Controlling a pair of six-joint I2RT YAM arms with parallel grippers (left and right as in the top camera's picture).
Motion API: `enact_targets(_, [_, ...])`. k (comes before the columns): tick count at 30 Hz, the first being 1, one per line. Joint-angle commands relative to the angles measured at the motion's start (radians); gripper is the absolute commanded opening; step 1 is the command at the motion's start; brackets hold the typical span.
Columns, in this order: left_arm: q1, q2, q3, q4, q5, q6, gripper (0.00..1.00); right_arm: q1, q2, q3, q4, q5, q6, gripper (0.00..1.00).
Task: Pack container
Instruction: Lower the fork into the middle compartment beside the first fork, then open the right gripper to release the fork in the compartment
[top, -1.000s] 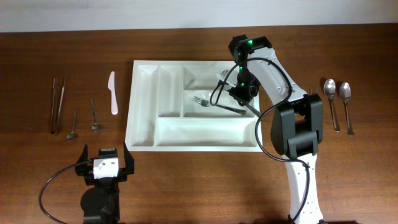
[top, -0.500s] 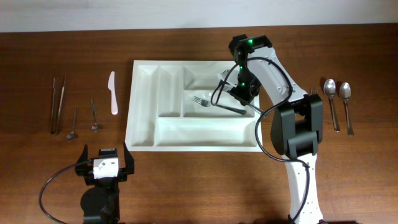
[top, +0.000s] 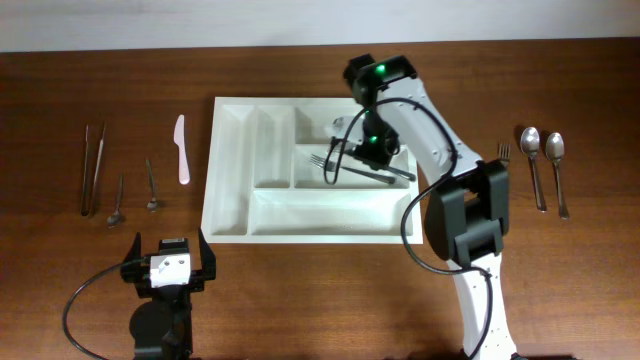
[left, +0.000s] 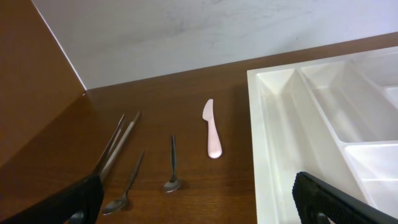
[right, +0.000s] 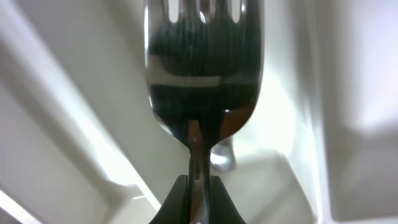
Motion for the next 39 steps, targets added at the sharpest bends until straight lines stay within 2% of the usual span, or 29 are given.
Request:
enact_targets(1, [-0.005,-0.008,-0.006,0.003,0.01,0.008,0.99,0.048,-0.045,0.023,-0.007,0.001,-0.072,0.05])
enact_targets(6, [-0.005,-0.008,-0.006,0.003,0.01,0.008,0.99,0.068,-0.045,0.023,-0.019,-0.042,-0.138,0.05])
enact_targets(9, [-0.005,-0.008,-0.006,0.003,0.01,0.008,0.99,0.067,-0.044,0.023,-0.02,-0.109,-0.224,0.05])
enact_targets(13, [-0.005,-0.008,-0.006,0.003,0.01,0.008,0.99,0.067,-0.044,0.023,-0.008,-0.105,-0.318,0.04])
enact_targets(23, [-0.005,-0.008,-0.006,0.003,0.01,0.008,0.99,0.064,-0.042,0.023,0.053,-0.103,-0.424,0.04])
enact_targets(39, [-0.005,-0.008,-0.006,0.003,0.01,0.008,0.99,0.038,0.004,0.018,0.117,-0.105,-0.447,0.04])
